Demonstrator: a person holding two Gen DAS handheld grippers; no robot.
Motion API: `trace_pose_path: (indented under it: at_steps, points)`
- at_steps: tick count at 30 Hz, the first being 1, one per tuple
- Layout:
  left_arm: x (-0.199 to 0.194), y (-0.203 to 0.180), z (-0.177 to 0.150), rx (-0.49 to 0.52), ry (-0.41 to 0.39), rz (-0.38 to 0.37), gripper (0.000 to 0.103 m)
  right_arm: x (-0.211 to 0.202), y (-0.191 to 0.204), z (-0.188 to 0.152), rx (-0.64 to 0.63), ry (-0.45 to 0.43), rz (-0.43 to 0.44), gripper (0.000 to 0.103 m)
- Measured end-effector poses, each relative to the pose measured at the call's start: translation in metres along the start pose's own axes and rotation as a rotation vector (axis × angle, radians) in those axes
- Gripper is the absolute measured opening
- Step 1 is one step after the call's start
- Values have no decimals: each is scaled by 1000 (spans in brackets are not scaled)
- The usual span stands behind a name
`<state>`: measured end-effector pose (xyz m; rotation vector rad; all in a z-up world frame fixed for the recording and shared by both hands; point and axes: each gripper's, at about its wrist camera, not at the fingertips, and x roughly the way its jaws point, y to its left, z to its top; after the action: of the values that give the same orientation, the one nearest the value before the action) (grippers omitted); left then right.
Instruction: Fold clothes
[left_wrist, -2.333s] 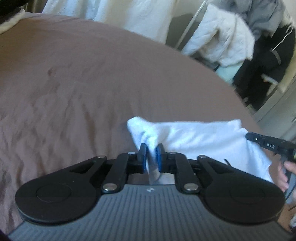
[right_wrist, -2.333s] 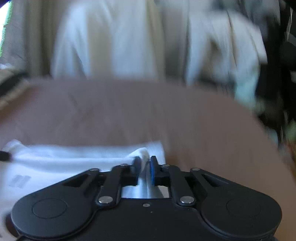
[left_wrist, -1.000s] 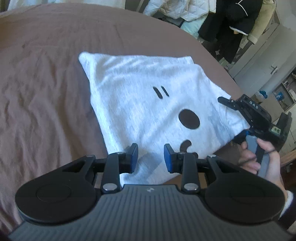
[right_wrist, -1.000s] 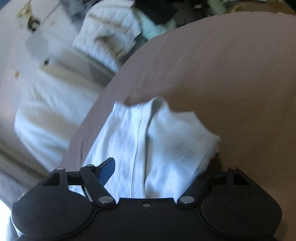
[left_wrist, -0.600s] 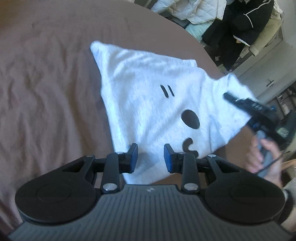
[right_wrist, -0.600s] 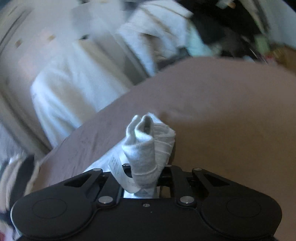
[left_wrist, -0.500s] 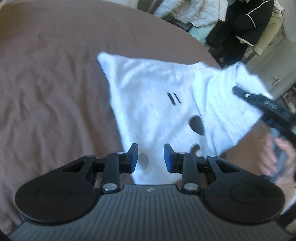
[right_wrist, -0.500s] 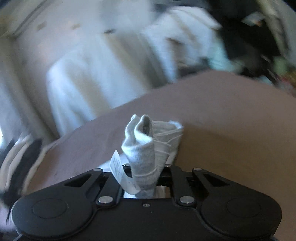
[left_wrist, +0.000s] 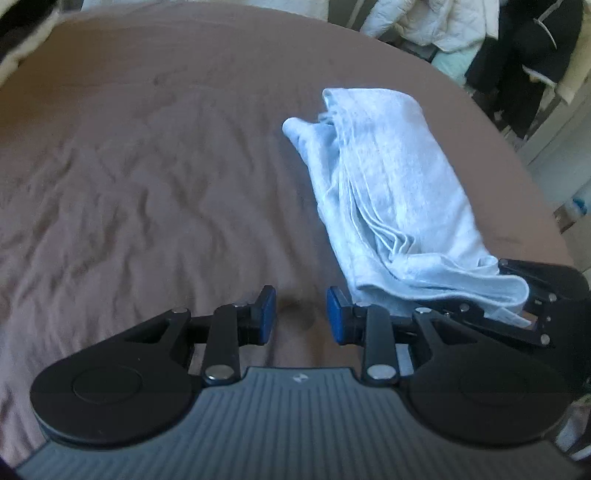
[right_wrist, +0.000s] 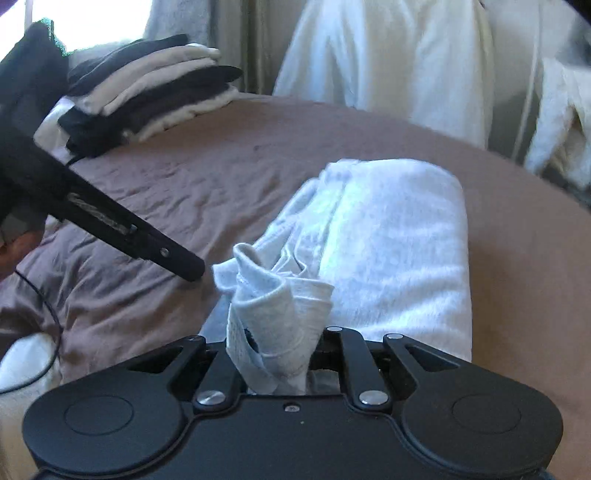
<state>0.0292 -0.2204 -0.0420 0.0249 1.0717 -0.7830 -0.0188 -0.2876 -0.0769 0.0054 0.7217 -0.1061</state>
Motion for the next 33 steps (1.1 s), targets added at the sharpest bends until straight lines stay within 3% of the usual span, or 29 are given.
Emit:
trace_pose_path:
  at_steps: [3, 7, 9, 12, 15, 16, 17, 19, 21, 22, 24, 27, 29, 31, 33]
  points:
    - [-7, 7, 0, -65, -45, -65, 30, -6, -11, 4, 44, -14, 31, 14]
    - [-16, -6, 12, -76, -197, 10, 31, 5, -12, 3, 181, 34, 39, 21]
    - [-16, -15, 20, -57, -229, -17, 33, 9, -3, 3, 142, 38, 36, 24]
    - [-2, -31, 27, -4, -211, -87, 34, 4, 11, 3, 54, 23, 43, 29]
    - [22, -39, 22, 22, -134, -74, 36, -11, 7, 0, 60, 8, 150, 42]
    - [32, -40, 19, 26, -99, -35, 38, -15, 4, -1, 70, 3, 188, 42]
    - [37, -40, 15, 28, -88, 2, 46, -20, 0, -2, 79, -2, 227, 42]
    - [43, -38, 8, 33, -101, 63, 55, -31, -12, -4, 118, -15, 329, 42]
    - [45, -36, 5, 27, -109, 91, 55, -44, -33, -6, 217, -53, 445, 40]
    - [44, -35, 6, 18, -107, 91, 55, -50, -44, -6, 273, -87, 444, 41]
    - [40, -34, 10, -4, -113, 84, 51, -53, -66, -4, 367, -112, 353, 41]
    - [31, -32, 12, -5, -134, 35, 53, -44, -91, -8, 412, -86, 95, 42]
    - [26, -30, 13, -11, -146, -1, 54, -33, -105, -18, 436, -46, -27, 44]
    - [27, -21, 11, -55, -142, -59, 55, -27, -120, -32, 509, -30, -37, 55]
    - [37, -13, 13, -115, -114, -125, 59, -26, -132, -48, 616, -36, 15, 62]
